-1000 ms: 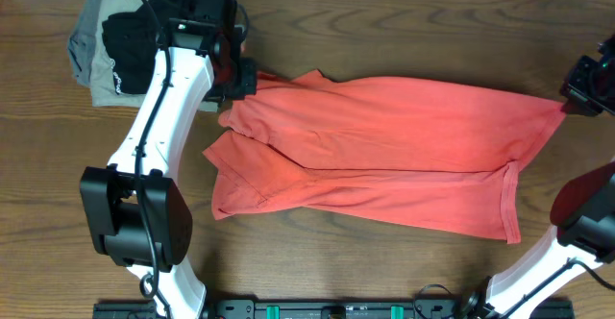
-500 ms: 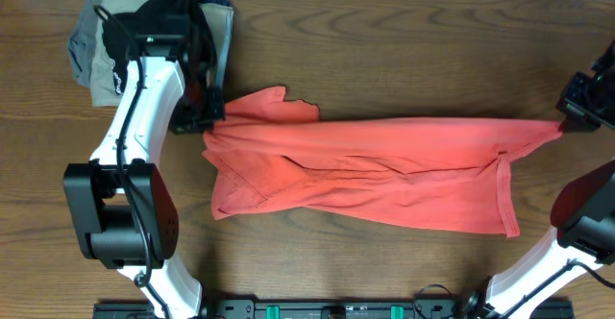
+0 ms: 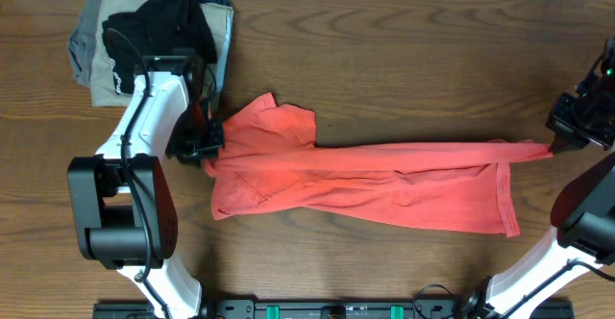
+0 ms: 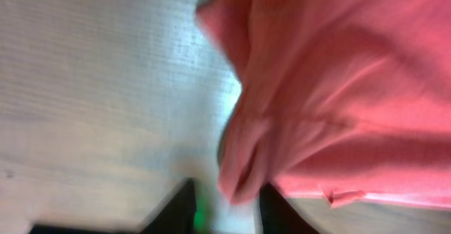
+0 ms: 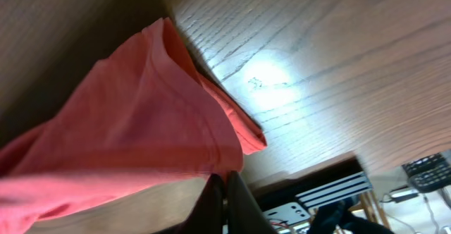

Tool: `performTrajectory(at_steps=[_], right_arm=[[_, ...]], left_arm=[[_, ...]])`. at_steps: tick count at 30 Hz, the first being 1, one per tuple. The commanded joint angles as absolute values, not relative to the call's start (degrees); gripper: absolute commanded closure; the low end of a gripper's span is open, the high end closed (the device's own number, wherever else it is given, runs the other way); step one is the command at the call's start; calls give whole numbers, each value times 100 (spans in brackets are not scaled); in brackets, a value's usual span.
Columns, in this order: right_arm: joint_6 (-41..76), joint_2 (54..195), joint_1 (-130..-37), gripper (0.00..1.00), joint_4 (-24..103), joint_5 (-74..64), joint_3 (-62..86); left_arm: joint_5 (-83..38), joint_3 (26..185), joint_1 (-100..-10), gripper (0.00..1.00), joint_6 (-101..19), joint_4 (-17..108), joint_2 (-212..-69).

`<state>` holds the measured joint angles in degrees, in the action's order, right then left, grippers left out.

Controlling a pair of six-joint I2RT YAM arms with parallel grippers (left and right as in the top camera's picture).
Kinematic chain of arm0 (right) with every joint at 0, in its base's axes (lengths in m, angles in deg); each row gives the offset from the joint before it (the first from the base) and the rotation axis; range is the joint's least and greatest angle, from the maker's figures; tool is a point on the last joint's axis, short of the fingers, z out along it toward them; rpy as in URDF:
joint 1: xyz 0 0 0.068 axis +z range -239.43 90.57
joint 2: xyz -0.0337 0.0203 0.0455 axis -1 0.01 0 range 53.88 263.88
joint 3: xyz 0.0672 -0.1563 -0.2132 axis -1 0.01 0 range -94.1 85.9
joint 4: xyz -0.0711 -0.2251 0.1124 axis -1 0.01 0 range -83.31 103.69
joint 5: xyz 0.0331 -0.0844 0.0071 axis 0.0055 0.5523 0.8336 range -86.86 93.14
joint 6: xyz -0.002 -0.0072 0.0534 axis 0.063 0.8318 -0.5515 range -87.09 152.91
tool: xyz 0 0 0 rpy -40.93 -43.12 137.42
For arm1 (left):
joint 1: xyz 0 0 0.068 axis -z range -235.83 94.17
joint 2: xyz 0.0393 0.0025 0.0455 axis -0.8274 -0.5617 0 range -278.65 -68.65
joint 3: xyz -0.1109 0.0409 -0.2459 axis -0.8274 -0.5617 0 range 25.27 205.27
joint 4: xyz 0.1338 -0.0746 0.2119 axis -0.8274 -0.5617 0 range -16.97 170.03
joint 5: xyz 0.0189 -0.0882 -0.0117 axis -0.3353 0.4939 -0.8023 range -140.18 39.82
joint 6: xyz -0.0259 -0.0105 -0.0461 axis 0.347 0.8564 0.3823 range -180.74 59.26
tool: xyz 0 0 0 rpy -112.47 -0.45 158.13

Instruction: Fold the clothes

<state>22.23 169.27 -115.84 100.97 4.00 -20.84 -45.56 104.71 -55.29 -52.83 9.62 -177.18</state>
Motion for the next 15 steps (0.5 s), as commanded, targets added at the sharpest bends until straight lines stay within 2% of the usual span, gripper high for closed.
performTrajectory(at_steps=[1, 3, 6, 8, 12, 15], right_arm=[[2227, 16925, -11608, 89, 10102, 529, -2057], [2227, 16927, -11602, 79, 10102, 529, -2057], [2227, 16927, -11549, 38, 10130, 525, -2053], [2227, 16927, -11484, 18, 10141, 498, -2053], [2227, 16927, -11328, 13, 10124, 385, -2051], [2229, 16927, -11151, 13, 10058, 376, -2046]], left_arm=[[-4530, 10419, -5571, 63, -5233, 704, -17582], [-4359, 10419, -5571, 62, -5233, 538, -17582], [-4263, 10419, -5551, 62, -5233, 446, -17582], [-4263, 10419, -5547, 60, -5233, 500, -17582], [-4263, 10419, -5542, 44, -5233, 964, -17582], [-4265, 10419, -5545, 38, -5288, 1613, -17582]])
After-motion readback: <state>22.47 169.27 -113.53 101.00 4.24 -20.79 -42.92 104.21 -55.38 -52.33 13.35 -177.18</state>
